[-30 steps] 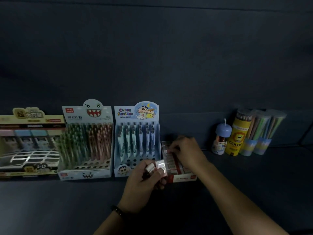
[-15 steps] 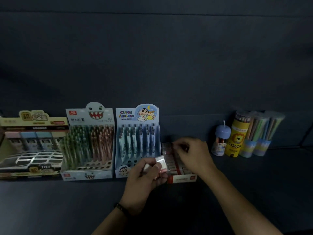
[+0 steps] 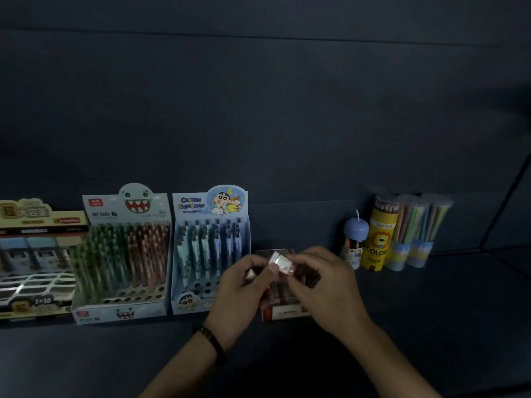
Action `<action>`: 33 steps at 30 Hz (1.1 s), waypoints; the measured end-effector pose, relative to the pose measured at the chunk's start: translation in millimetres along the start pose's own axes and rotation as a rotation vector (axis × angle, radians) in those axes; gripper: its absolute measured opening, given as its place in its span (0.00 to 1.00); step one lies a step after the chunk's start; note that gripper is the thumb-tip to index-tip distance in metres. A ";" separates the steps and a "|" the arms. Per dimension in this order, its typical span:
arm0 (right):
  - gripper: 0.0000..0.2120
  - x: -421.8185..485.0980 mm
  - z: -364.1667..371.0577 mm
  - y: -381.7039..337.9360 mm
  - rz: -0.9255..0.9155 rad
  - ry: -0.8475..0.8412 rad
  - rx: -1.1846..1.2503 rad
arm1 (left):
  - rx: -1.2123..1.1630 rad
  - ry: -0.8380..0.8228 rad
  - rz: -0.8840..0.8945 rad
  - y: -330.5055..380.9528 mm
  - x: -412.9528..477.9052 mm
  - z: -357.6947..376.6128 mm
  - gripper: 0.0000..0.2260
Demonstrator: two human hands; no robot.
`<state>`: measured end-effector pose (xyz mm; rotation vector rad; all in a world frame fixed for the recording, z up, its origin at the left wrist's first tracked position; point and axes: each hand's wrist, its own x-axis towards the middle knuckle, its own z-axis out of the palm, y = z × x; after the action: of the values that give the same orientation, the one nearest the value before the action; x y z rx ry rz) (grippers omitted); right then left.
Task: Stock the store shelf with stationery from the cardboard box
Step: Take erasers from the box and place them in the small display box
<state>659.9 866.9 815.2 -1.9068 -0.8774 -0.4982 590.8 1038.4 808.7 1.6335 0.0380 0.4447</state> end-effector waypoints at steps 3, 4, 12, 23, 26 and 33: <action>0.14 10.7 -6.4 11.2 0.058 -0.054 -0.059 | 0.163 0.061 0.115 -2.6 0.2 -5.9 0.08; 0.12 15.8 -8.2 17.5 0.088 -0.078 -0.090 | 0.197 0.068 0.146 -5.8 -1.8 -9.6 0.12; 0.04 51.5 0.0 67.5 0.163 -0.342 -0.267 | 0.181 0.004 0.235 -22.0 -4.1 -20.5 0.11; 0.06 55.1 30.5 82.0 0.169 -0.371 -0.346 | 0.112 0.095 0.202 -15.8 -4.8 -16.9 0.18; 0.07 56.3 33.2 83.5 0.181 -0.375 -0.350 | 0.078 0.128 0.156 -14.5 -4.6 -15.4 0.15; 0.09 48.7 18.2 65.7 0.258 -0.347 -0.262 | 0.057 0.171 0.111 -15.7 -3.6 -15.7 0.09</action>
<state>740.9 881.4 799.8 -2.3541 -0.7937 -0.1300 586.4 1054.2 793.3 1.6549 0.0884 0.6730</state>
